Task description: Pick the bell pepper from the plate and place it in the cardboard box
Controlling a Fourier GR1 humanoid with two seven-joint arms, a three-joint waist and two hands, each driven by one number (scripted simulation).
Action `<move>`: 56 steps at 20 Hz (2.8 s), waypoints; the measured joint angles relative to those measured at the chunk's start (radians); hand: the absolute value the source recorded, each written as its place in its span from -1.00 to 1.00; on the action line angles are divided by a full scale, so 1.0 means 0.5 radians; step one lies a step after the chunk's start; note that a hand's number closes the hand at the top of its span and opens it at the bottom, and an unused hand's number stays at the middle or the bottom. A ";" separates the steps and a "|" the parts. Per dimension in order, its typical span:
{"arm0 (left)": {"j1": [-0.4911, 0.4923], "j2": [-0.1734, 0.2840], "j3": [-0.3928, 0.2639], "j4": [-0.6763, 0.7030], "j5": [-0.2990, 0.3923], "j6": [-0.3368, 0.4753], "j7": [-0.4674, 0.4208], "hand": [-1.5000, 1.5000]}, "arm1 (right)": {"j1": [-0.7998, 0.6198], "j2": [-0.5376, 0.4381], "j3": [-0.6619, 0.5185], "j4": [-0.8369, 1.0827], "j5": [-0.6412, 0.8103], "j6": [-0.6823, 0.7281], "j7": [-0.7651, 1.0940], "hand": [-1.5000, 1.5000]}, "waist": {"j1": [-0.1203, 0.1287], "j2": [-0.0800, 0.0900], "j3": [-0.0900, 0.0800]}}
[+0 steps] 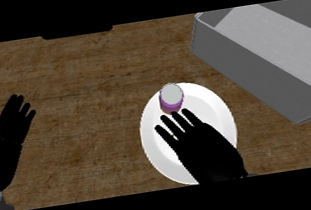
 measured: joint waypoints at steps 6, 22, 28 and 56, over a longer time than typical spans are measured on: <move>-0.033 -0.011 0.064 0.031 -0.010 -0.058 0.021 0.00 | 0.002 0.051 -0.010 0.112 0.113 -0.034 -0.041 -1.00 | 0.000 0.001 0.000; -0.026 -0.126 0.118 0.072 -0.116 -0.123 -0.020 0.00 | -0.008 0.089 -0.123 0.472 0.322 -0.151 -0.272 -1.00 | 0.001 0.001 0.000; -0.108 -0.123 0.172 0.114 -0.117 -0.143 0.015 0.00 | -0.023 0.153 -0.153 0.585 0.394 -0.199 -0.317 -1.00 | -0.001 0.001 0.000; -0.061 -0.170 0.205 0.046 -0.137 -0.242 0.034 0.00 | -0.735 0.240 -1.008 1.431 0.119 -0.526 -0.248 1.00 | 0.044 0.015 0.001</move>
